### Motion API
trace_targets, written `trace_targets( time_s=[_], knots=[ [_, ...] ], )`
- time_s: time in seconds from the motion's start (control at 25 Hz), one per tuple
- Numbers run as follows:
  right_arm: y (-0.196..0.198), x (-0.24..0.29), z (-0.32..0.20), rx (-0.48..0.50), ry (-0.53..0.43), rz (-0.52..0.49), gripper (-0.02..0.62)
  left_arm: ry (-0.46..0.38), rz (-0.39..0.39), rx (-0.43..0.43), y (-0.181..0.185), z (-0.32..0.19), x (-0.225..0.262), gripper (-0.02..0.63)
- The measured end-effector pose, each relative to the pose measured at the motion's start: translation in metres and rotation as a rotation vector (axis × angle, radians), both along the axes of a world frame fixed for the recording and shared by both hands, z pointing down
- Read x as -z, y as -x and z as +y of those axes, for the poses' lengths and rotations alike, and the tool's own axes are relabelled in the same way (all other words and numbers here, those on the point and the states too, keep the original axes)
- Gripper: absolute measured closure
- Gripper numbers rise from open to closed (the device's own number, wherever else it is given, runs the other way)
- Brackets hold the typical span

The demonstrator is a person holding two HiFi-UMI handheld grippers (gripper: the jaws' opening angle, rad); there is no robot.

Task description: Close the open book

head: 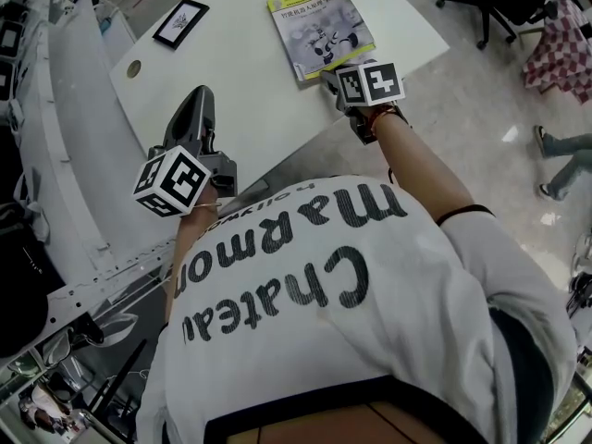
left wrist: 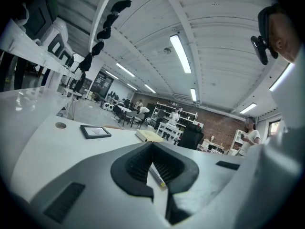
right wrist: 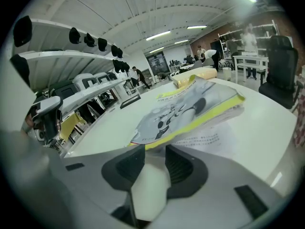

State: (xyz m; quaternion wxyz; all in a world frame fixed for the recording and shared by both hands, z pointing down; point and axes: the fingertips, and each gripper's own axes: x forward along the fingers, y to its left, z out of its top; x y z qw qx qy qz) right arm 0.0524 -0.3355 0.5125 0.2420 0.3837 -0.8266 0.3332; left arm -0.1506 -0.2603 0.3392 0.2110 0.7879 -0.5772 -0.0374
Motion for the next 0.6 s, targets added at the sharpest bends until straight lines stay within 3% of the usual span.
trace_targets(
  time_s=[0.6],
  knots=[
    [0.0000, -0.0002, -0.0002, -0.003, 0.001, -0.002, 0.466, 0.004, 0.003, 0.005, 0.0008, -0.0011, -0.0022, 0.583]
  ],
)
